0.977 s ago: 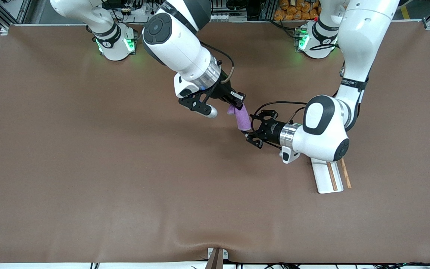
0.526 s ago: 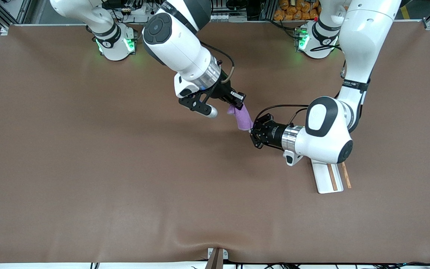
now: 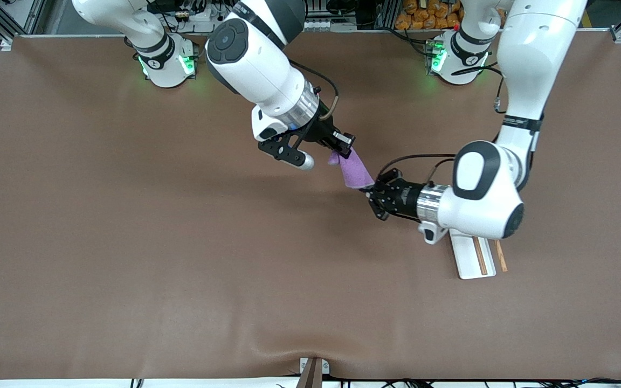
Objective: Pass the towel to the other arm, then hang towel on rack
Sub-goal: 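Open the right gripper while the left gripper carries the towel away, then lower the towel over the wooden dowels with the left gripper, then open the left gripper to release the towel on the rack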
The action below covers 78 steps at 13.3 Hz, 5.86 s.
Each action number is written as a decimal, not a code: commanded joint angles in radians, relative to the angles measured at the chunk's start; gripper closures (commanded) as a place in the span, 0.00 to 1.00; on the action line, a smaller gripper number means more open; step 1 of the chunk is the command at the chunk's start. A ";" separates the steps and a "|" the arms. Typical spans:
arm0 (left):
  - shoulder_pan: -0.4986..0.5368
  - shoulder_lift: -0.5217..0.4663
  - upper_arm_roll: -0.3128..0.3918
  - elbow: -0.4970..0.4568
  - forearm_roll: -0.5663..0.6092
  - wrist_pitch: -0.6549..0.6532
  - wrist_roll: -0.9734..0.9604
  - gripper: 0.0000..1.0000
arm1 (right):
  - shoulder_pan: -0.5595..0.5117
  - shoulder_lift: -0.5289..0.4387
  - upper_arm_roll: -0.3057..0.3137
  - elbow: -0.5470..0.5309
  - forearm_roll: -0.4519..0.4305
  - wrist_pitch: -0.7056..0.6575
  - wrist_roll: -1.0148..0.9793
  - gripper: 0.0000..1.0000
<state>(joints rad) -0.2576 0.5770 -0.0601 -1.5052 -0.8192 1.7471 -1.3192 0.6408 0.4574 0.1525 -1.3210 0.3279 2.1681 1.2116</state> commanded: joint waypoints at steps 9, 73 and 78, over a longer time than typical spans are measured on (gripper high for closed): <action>0.256 -0.170 -0.004 0.135 0.316 -0.253 0.364 1.00 | -0.012 -0.017 -0.016 -0.017 -0.018 -0.049 0.005 0.00; 0.340 -0.173 -0.017 0.192 0.893 -0.097 0.894 0.00 | -0.722 -0.421 -0.182 -0.106 -0.314 -0.768 -1.247 0.00; 0.334 -0.284 -0.018 0.192 0.897 -0.166 1.020 0.00 | -0.724 -0.421 -0.182 -0.106 -0.313 -0.768 -1.247 0.00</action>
<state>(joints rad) 0.0776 0.3502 -0.0745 -1.2914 0.0600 1.6004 -0.3401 -0.0643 0.0450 -0.0462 -1.4299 0.0182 1.4089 -0.0481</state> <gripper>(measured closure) 0.000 0.000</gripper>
